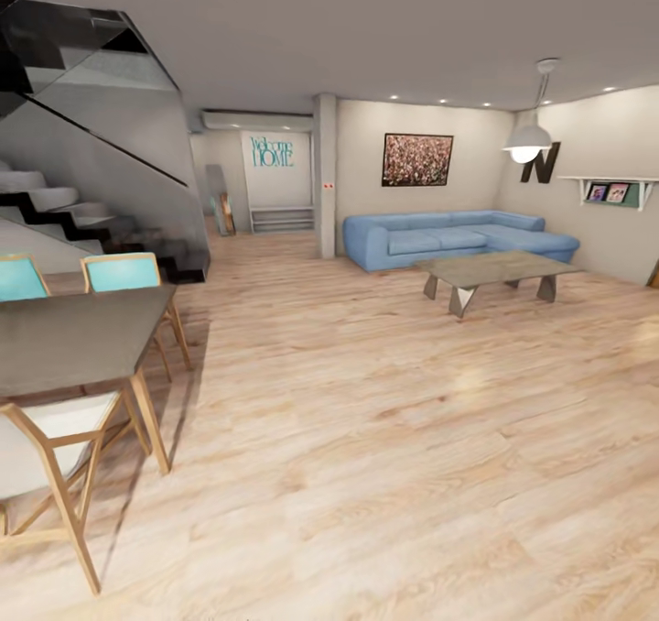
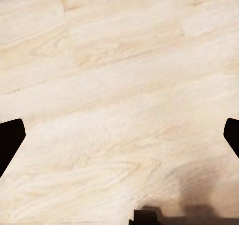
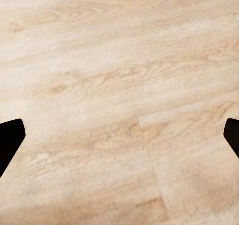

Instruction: Pick up the poster from the kitchen countertop and hang it on one of the wall nails in the kitchen.

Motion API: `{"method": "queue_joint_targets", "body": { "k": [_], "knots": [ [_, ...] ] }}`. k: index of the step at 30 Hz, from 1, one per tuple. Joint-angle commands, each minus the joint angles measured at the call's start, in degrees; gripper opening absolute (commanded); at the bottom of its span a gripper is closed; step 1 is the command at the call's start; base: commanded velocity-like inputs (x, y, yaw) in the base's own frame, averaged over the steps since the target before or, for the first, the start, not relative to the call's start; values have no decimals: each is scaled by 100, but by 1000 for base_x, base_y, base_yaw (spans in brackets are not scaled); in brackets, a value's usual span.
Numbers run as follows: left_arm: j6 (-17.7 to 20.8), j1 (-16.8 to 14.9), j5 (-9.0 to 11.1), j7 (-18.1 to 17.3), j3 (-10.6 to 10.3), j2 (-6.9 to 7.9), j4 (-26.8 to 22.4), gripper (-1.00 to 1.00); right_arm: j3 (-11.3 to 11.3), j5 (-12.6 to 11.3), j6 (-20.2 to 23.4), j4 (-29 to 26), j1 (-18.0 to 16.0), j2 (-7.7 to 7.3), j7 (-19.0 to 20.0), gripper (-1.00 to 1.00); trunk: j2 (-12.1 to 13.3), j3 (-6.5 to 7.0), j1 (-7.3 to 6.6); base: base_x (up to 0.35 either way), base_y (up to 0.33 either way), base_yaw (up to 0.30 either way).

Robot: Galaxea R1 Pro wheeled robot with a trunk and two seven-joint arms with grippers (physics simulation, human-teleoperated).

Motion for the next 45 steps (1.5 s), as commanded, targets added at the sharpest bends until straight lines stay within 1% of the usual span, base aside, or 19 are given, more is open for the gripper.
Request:
{"method": "queue_joint_targets", "body": {
  "k": [1,12,15,18,22,42,45],
  "knots": [
    [-14,2,-3,3,4,-1,-5,100,3,6,-17,3,-3,-1,6,100,-3,-8,0,0,4,266],
    [-20,2,-3,3,4,-1,-4,100,4,8,-14,11,-3,-4,10,100,-3,-40,0,0,-4,260],
    [-20,2,-3,4,4,-1,-5,100,6,11,-8,15,-3,-7,23,100,-3,-45,0,0,-135,123],
    [-20,2,-3,4,4,-1,-5,100,13,16,-6,141,14,-15,30,100,-3,-46,0,0,-255,31],
    [-20,2,-3,4,4,-1,-5,100,21,15,-15,248,23,22,10,100,-3,-52,0,0,-79,83],
    [-64,2,-3,4,17,1,2,100,22,16,-18,254,23,34,0,100,-3,-138,0,0,4,237],
    [-64,2,-3,4,87,0,3,100,22,16,-18,251,23,34,4,100,-3,-144,0,0,177,82]
  ]
}}
